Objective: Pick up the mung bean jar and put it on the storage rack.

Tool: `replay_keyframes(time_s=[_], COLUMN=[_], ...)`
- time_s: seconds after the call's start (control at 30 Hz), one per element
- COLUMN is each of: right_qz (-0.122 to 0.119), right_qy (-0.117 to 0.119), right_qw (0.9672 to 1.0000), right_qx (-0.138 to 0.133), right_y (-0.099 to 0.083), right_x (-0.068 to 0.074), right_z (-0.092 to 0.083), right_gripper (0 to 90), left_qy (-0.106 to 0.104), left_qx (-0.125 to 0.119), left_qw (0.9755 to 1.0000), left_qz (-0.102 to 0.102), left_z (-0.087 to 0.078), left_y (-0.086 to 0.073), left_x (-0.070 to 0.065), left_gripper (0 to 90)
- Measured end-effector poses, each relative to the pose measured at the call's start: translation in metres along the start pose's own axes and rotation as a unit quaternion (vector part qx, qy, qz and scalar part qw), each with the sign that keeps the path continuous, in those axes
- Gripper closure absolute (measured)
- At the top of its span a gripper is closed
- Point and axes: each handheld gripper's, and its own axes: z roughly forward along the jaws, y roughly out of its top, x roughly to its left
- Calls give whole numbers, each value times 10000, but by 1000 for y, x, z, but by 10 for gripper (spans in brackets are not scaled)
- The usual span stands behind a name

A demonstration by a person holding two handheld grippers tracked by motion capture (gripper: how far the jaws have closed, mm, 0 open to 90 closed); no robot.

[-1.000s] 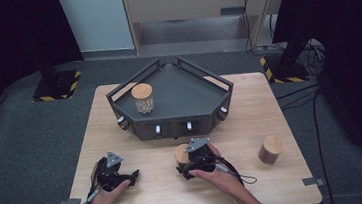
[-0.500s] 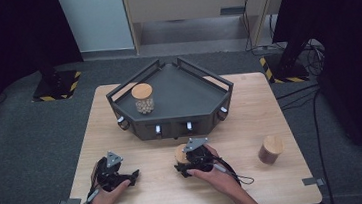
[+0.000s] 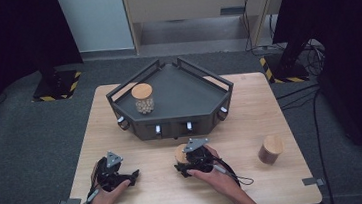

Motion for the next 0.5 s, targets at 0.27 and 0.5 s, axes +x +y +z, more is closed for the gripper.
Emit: replay_keyframes(time_s=[0.27,0.5], right_qz=[37,-9], right_qy=[-1,9], right_qw=[9999,9999], right_qx=[-96,-111], right_y=[0,3], right_x=[-1,-3], right_z=[-12,-23], right_gripper=[258,259], left_qy=[0,1], left_qx=[0,1], left_qw=[10000,10000], left_qz=[0,1], left_z=[0,0], left_y=[0,0], left_x=[0,0], left_gripper=[4,4])
